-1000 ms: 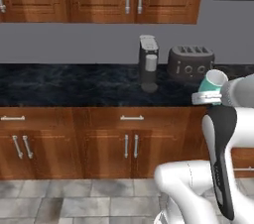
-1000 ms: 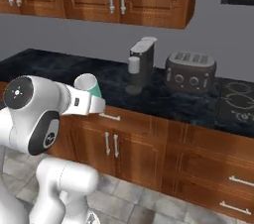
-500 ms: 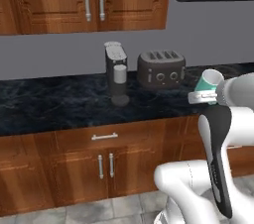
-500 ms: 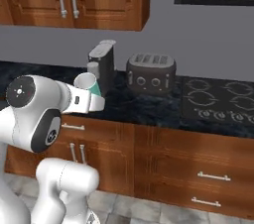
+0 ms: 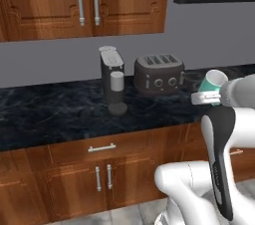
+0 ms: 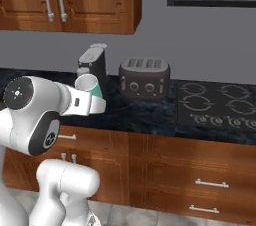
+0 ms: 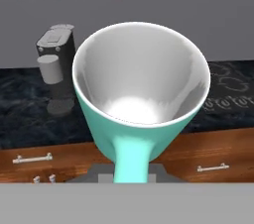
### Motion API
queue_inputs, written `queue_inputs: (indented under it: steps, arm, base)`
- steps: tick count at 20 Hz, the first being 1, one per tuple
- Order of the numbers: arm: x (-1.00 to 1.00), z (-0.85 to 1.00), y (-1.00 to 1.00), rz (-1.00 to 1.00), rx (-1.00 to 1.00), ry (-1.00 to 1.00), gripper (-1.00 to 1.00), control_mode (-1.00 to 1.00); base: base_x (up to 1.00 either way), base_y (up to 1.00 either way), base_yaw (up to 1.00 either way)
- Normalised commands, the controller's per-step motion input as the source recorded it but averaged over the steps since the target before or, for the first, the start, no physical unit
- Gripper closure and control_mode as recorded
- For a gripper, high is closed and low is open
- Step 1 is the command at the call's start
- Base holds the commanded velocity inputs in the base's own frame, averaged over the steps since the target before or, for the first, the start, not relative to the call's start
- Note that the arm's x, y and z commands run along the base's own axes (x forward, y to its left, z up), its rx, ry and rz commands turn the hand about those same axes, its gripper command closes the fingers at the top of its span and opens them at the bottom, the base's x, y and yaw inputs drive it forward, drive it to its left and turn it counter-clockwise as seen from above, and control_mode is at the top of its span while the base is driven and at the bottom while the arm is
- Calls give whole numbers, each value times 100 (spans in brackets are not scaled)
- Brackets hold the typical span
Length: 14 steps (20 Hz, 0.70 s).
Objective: Clear the mugs and bowl far away from the sink.
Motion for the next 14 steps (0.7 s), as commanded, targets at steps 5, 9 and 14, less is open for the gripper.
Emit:
queue_inputs:
  steps: [5, 9, 14]
  arm:
    - [0, 0, 0, 0, 0, 0, 100, 100]
    - [0, 0, 0, 0, 0, 0, 100, 100]
    - [0, 0, 0, 0, 0, 0, 100, 100]
  base:
    - [68, -20, 2]
    - [40, -3, 2]
    - [32, 0, 0]
